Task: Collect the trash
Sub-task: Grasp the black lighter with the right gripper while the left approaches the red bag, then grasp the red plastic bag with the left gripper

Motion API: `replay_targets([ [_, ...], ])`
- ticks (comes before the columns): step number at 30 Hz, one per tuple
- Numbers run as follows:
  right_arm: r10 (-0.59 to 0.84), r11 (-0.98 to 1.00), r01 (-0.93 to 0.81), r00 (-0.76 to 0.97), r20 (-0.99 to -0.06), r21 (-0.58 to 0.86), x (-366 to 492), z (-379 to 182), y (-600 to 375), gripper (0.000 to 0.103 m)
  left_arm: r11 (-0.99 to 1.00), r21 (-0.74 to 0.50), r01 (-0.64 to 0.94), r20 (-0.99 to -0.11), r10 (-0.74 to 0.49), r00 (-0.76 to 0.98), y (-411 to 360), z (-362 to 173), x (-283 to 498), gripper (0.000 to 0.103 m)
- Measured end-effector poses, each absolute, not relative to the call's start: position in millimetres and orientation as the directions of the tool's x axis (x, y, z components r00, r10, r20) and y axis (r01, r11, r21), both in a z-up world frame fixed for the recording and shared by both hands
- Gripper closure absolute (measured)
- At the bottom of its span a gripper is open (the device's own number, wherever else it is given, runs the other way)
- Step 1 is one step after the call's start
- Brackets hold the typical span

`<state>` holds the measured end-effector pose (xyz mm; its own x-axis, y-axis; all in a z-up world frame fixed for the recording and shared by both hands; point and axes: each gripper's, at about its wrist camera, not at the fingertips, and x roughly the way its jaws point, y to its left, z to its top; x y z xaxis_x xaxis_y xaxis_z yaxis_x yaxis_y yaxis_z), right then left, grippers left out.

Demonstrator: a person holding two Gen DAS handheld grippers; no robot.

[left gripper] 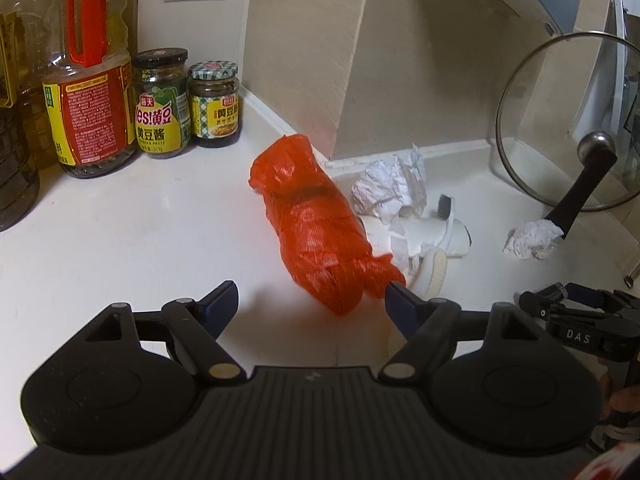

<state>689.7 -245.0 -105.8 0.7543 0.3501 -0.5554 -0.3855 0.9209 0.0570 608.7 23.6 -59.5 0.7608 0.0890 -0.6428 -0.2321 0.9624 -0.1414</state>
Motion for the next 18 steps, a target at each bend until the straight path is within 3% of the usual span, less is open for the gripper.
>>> replay_targets([
  [18,0.374,0.919,-0.382,0.757,-0.536,0.102,699.2,-94.6,-241.4,0.021,0.958,-0.144,-0.247,-0.636,0.101,0.765,30.3,-71.3,652.9,0.028],
])
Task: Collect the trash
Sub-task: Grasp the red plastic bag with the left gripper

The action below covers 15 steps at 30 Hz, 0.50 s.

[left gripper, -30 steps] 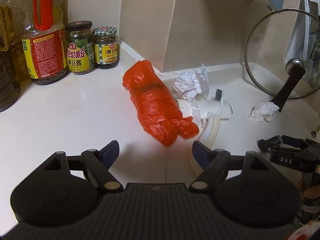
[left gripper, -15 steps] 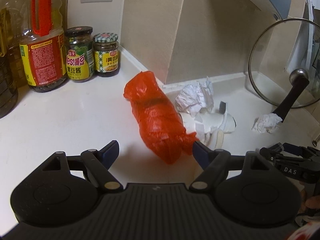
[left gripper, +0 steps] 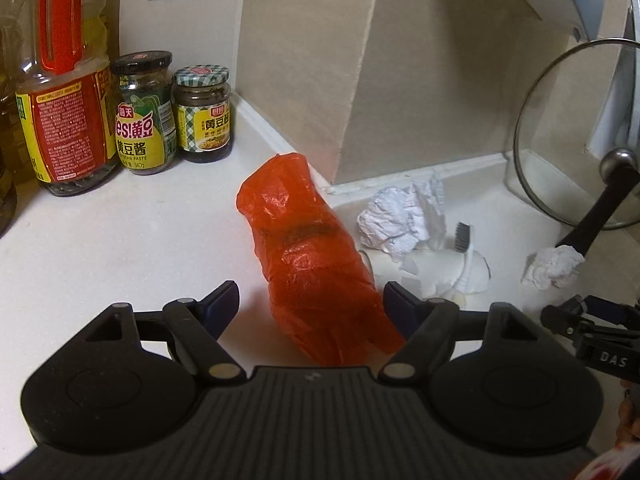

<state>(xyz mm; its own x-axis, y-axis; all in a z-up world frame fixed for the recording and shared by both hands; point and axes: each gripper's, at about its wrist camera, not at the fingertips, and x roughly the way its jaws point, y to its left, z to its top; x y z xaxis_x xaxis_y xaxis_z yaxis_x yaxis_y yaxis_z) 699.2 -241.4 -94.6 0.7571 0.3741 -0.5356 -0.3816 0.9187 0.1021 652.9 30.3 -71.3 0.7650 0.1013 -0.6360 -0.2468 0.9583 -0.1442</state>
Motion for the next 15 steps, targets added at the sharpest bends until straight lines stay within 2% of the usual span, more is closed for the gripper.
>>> replay_targets([
  [3,0.373,0.920,-0.377,0.758,-0.535,0.108,698.9,-94.3,-243.0,0.021,0.958,-0.151,-0.244,-0.635,0.095,0.766,32.3,-73.8,654.7,0.037],
  [5,0.372,0.921,-0.375,0.757,-0.537,0.110,697.7,-94.5,-243.6,0.021,0.958,-0.156,-0.241,-0.636,0.090,0.766,33.1,-74.5,654.7,0.050],
  [11,0.382,0.918,-0.375,0.752,-0.537,0.128,691.7,-93.2,-244.0,0.021,0.958,-0.163,-0.236,-0.631,0.083,0.772,36.1,-73.0,648.4,0.062],
  [15,0.383,0.918,-0.373,0.753,-0.536,0.131,686.4,-90.8,-243.6,0.021,0.958,-0.166,-0.234,-0.623,0.082,0.778,39.1,-69.3,638.8,0.066],
])
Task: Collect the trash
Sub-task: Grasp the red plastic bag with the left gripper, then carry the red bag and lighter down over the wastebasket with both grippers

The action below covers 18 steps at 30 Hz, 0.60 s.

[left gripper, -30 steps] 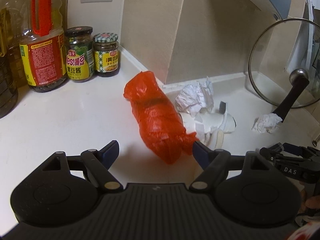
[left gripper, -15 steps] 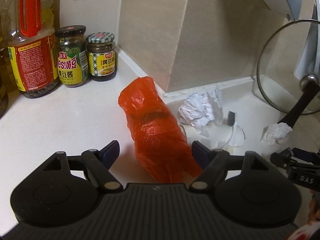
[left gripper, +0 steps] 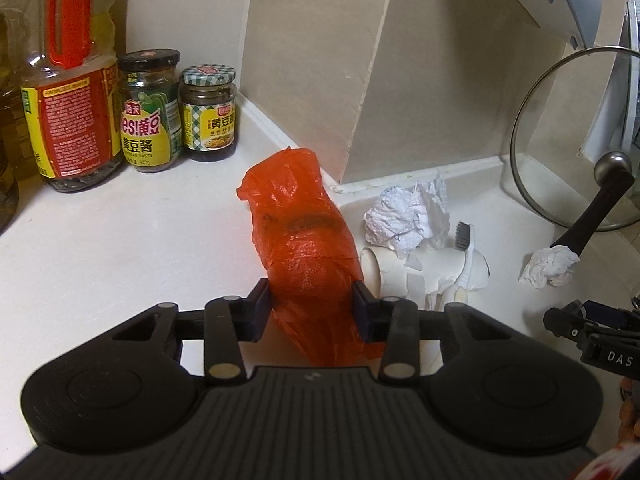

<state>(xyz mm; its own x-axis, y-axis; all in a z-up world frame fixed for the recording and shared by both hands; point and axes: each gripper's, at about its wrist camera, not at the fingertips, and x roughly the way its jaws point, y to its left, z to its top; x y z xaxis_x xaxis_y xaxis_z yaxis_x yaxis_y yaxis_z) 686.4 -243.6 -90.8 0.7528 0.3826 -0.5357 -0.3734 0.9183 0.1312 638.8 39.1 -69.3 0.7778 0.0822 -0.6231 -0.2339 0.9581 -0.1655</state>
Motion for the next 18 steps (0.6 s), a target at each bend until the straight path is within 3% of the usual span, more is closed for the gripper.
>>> replay_targets([
  [18,0.437,0.895,-0.418,0.748,-0.500,0.157,635.5,-65.0,-238.3,0.021,0.947,-0.195,-0.255,-0.613,0.086,0.785,58.3,-41.2,551.0,0.068],
])
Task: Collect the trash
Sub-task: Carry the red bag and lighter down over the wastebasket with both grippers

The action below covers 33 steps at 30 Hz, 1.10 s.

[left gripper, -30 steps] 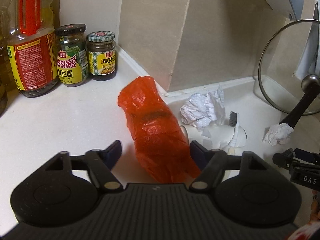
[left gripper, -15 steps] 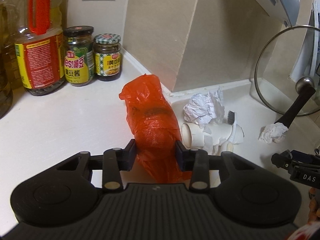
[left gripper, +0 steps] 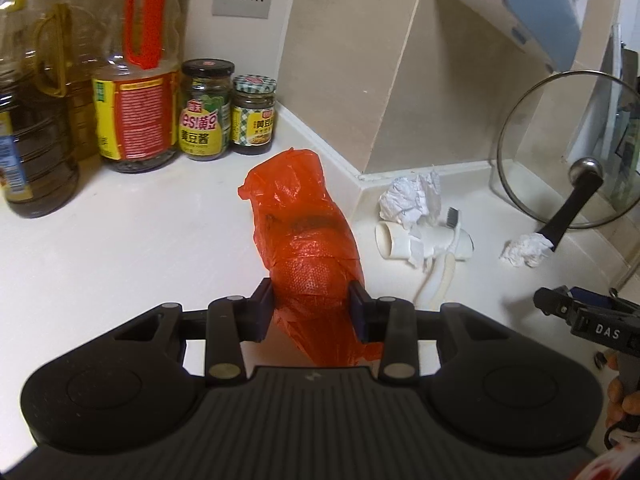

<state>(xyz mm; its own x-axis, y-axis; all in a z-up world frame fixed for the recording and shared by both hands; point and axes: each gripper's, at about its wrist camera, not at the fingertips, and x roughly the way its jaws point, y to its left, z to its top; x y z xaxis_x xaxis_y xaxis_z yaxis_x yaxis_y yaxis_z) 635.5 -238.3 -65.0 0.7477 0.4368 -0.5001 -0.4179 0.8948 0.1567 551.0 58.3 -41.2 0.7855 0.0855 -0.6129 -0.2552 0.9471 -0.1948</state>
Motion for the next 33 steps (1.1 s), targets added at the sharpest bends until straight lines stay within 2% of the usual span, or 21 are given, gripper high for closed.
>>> replay_targets([
  [22,0.534,0.840,-0.512,0.719,-0.445,0.180,465.8,-30.5,-201.1,0.021,0.952,-0.230,-0.203,-0.602,0.025,0.798,54.0,-21.3,383.7,0.068],
  [33,0.566,0.817,-0.543,0.692,-0.449,0.193,366.9,-30.7,-187.3,0.021,0.959,-0.236,-0.158,-0.599,-0.015,0.800,49.8,-19.8,301.8,0.068],
])
